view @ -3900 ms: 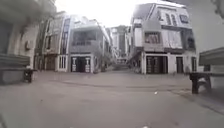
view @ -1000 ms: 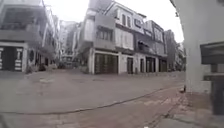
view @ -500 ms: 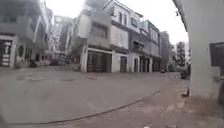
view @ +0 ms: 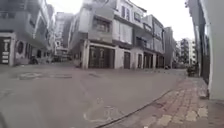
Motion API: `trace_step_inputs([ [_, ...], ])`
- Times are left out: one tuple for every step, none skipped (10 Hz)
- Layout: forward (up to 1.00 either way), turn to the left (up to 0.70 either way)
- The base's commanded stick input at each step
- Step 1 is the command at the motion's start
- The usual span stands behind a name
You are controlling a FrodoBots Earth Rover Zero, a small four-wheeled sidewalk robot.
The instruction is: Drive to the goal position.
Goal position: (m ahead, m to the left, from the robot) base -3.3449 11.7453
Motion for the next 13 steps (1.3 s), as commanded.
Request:
trace_step_inputs([
  [0.85,0.34],
  [0.85,0.34],
  [0.85,0.34],
  [0.59,0.36],
  [0.56,0.56],
  [0.56,0.56],
  [0.56,0.56],
  [0.56,0.56],
  [0.56,0.56],
  [0.56,0.56],
  [0.56,0.56],
  [0.56,0.56],
  [0.56,0.56],
])
